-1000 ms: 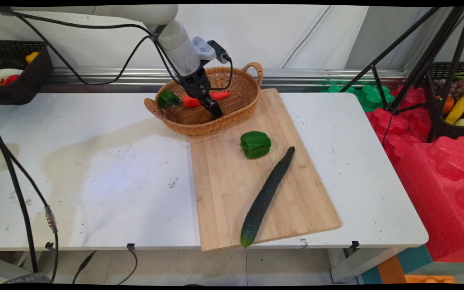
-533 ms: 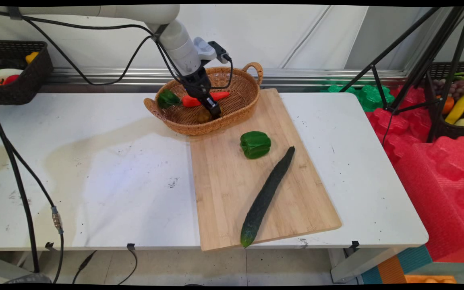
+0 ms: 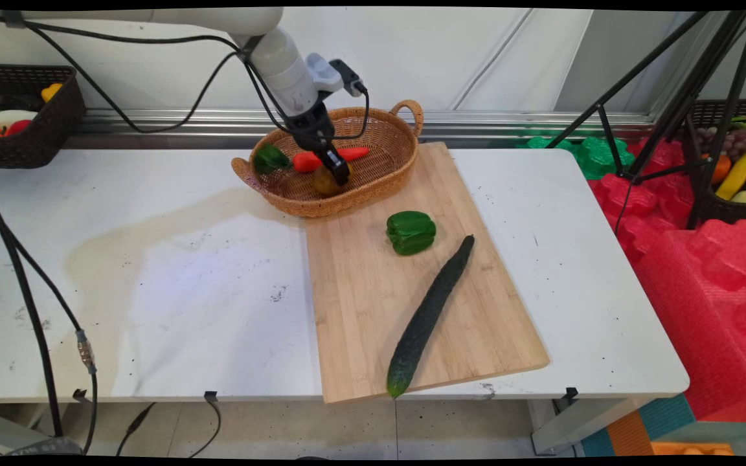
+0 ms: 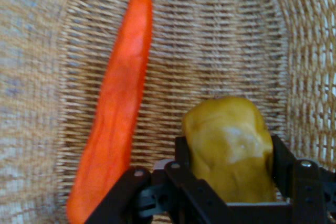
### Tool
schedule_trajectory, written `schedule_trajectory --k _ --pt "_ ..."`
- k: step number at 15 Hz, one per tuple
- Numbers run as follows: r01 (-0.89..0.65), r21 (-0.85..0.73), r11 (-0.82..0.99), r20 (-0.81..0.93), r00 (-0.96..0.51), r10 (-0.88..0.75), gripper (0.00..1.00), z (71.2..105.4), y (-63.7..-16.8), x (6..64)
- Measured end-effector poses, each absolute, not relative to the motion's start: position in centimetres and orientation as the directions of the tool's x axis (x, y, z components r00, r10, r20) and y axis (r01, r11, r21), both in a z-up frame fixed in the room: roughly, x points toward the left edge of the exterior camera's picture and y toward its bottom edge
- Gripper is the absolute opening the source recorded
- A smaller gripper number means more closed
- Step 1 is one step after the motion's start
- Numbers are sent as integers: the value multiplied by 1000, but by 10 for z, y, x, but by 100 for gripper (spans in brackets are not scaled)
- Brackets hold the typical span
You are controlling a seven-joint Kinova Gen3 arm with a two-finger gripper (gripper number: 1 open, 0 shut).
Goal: Place the picked object on the cutting board
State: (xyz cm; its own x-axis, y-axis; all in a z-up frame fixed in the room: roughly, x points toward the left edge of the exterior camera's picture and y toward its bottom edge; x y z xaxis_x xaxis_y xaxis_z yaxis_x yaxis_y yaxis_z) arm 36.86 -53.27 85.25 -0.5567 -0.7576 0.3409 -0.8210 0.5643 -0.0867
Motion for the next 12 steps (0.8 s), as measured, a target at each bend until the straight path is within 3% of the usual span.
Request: schedule_trajectory --k 6,12 --pt "-822 -182 540 430 -560 -708 0 894 -517 364" --pt "-756 -235 611 486 -636 -600 0 935 -467 342"
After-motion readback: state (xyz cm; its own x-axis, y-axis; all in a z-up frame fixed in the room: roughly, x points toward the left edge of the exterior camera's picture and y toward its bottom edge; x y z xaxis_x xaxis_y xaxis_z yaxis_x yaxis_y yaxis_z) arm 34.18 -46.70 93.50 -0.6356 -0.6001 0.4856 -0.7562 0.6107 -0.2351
